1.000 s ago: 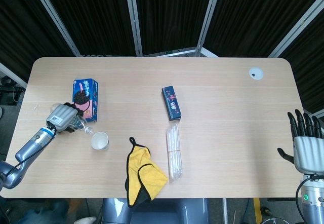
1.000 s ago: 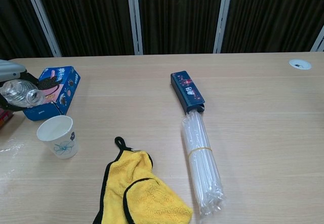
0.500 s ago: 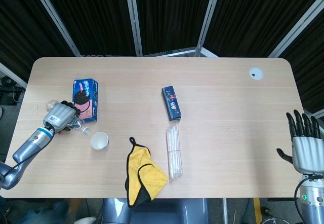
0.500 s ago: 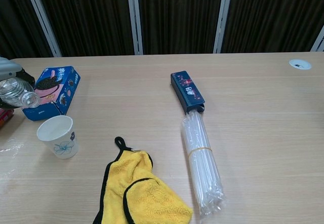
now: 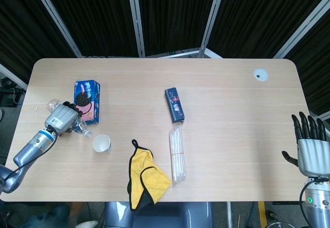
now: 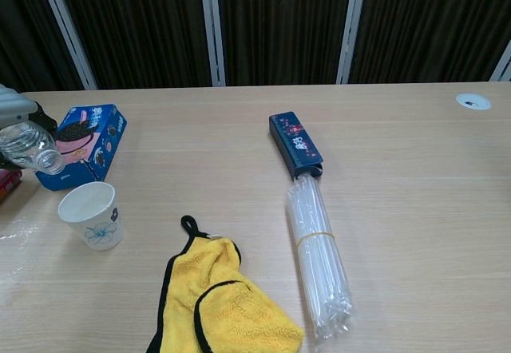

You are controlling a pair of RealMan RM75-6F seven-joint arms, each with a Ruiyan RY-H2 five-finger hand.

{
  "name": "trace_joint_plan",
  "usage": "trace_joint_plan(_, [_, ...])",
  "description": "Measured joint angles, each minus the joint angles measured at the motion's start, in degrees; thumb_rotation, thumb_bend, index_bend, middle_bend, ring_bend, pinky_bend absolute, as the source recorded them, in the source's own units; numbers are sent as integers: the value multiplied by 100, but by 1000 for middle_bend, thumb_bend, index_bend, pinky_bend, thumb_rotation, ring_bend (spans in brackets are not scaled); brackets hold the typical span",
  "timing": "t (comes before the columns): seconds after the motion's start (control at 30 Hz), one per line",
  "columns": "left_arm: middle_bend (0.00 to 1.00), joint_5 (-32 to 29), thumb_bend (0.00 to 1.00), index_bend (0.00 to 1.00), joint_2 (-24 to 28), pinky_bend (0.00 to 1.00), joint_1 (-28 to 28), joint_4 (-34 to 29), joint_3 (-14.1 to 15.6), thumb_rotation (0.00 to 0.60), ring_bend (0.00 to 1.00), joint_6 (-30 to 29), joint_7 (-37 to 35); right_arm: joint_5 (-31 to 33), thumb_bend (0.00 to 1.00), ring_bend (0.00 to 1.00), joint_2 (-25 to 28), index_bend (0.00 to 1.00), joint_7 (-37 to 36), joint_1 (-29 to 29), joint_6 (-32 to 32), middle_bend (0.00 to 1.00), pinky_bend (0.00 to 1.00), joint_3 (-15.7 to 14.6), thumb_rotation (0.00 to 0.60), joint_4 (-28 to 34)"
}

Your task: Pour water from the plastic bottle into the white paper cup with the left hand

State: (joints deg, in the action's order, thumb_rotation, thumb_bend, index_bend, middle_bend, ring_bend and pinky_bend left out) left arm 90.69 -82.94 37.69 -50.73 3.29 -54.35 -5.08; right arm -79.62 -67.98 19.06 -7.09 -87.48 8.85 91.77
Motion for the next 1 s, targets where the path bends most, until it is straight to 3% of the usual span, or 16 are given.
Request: trace_joint_plan(1.0, [530, 75, 539, 671, -160, 349, 2, 100, -16, 600, 310, -257, 814, 38, 0, 0, 8, 0, 15, 1, 20, 0, 0, 5, 600, -2])
